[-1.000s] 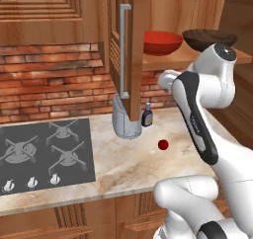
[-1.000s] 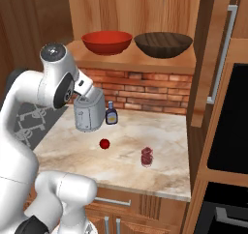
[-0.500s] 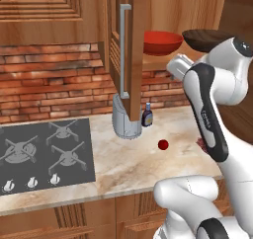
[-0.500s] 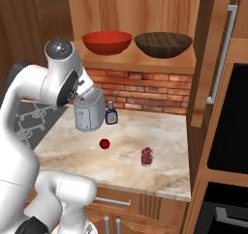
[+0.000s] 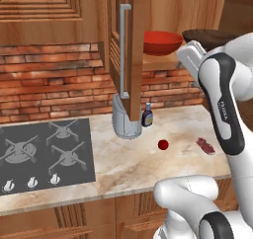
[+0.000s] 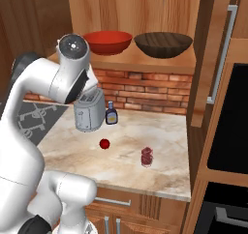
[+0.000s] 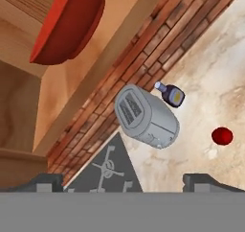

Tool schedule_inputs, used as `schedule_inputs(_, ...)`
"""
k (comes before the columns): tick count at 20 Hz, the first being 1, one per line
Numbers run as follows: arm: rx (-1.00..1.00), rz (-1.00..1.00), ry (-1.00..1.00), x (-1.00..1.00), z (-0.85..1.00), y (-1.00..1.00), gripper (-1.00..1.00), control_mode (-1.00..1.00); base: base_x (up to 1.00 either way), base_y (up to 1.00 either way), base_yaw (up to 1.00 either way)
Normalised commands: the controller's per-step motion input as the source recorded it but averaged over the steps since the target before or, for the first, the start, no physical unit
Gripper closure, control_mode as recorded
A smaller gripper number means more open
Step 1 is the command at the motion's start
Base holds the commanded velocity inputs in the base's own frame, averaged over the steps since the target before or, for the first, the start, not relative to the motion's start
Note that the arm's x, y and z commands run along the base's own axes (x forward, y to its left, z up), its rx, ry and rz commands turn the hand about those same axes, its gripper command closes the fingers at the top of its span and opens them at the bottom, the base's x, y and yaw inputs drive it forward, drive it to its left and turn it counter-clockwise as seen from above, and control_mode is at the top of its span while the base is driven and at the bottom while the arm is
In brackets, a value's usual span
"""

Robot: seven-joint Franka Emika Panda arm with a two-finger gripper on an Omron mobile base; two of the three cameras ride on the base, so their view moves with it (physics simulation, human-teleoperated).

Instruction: Pick both bowls and place them on the counter. Then place the apple in one bowl and place the steak in the other bowl.

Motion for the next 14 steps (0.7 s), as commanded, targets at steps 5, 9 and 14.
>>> schedule_inputs(5,0.19,0.00,-0.02,-0.01,0.29,0.00,-1.00,-1.00,0.00,0.00,0.00)
schedule_inputs(9,0.15,0.00,0.00,0.00,0.26,0.00,-1.00,-1.00,0.00,0.00,0.00)
schedule_inputs(14,0.13,0.00,0.00,0.03,0.23,0.00,-1.00,-1.00,0.00,0.00,0.00)
